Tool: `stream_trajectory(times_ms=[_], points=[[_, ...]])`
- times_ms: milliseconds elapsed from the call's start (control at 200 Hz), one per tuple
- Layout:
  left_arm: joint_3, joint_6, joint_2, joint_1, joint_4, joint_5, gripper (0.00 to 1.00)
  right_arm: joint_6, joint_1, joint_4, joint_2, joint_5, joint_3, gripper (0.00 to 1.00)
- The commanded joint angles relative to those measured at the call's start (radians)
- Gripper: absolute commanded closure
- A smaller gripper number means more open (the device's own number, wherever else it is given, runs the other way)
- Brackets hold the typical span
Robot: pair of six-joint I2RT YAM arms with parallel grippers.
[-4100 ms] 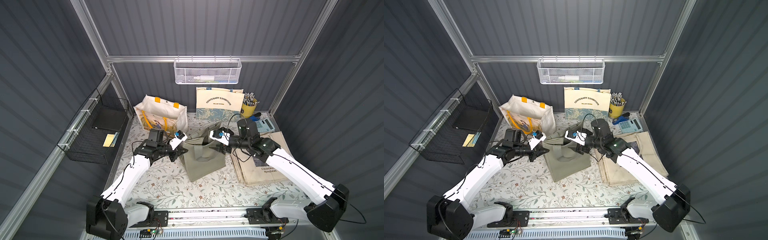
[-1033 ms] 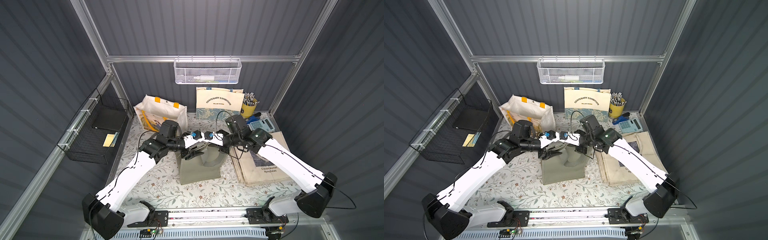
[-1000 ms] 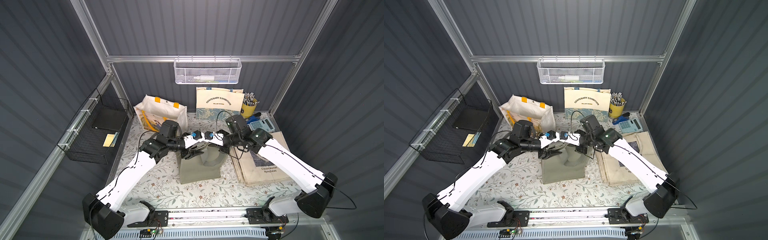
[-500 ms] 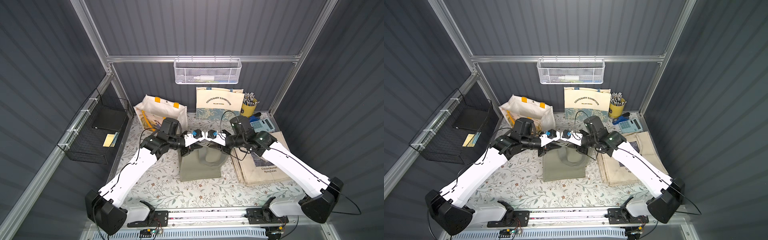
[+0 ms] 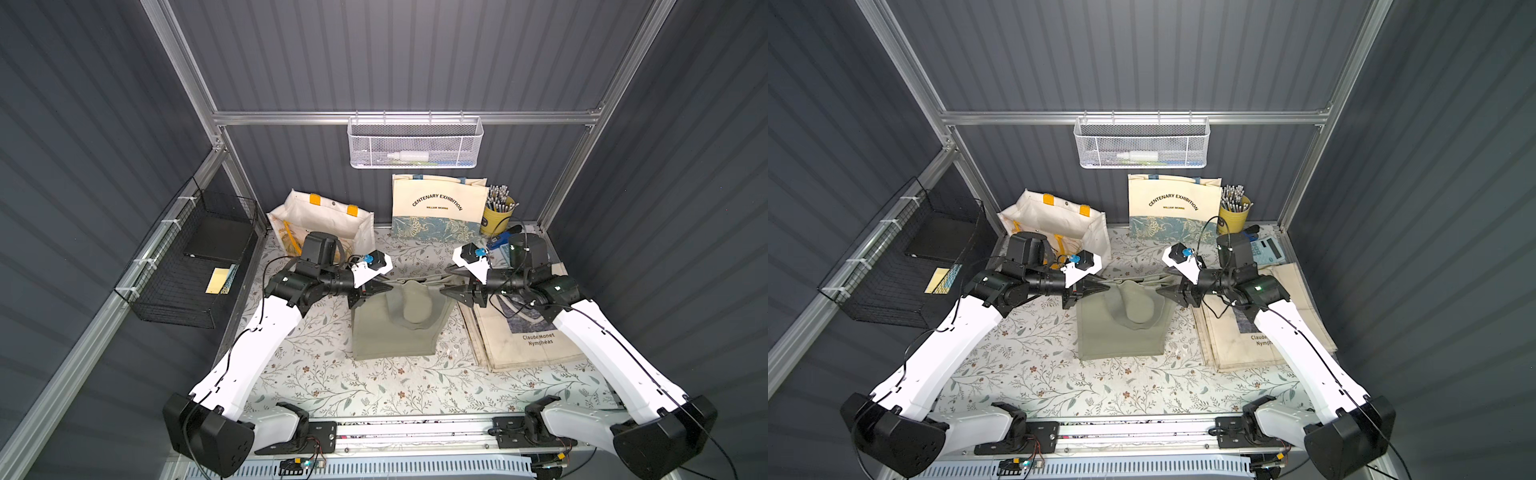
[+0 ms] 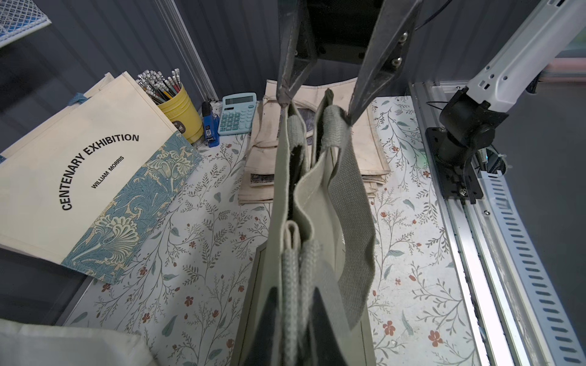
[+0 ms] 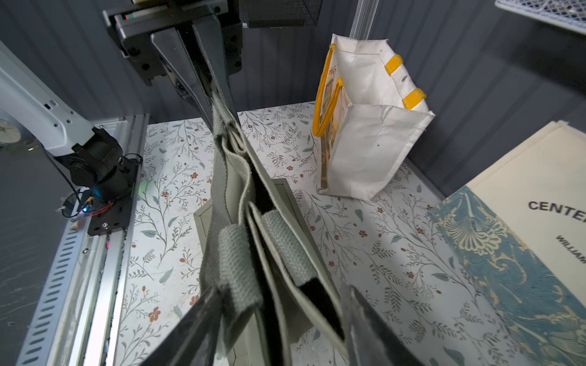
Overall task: Put away the canvas bag
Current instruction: Press the canvas bag.
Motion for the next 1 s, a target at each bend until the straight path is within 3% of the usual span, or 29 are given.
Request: stream_trajectory(times_ms=[0,200,300,520,776,811,996], points=[[0.018,0.000,-0.049,0.002,0.042,0.070,1.00,0.027,-0.027,0.031,-0.012,-0.029,-0.025,0.35],[0.020,-0.006,-0.057,0.002,0.050,0.088,1.00,0.037,-0.110,0.080,-0.032,-0.069,-0.071,0.28],[0.021,-0.011,-0.057,0.002,0.060,0.090,1.00,0.037,-0.125,0.084,-0.015,-0.076,-0.073,0.02],[0.026,-0.019,-0.053,0.004,0.085,0.090,1.00,0.028,-0.140,0.095,0.021,-0.201,-0.087,0.04],[0.012,-0.077,-0.059,0.010,0.198,0.107,1.00,-0.001,-0.140,0.087,0.093,-0.292,-0.132,0.22],[0.012,-0.084,-0.058,0.011,0.208,0.107,1.00,-0.003,-0.140,0.087,0.100,-0.306,-0.134,0.29],[0.000,-0.125,-0.074,0.026,0.260,0.107,1.00,-0.024,-0.141,0.068,0.127,-0.358,-0.133,0.91]])
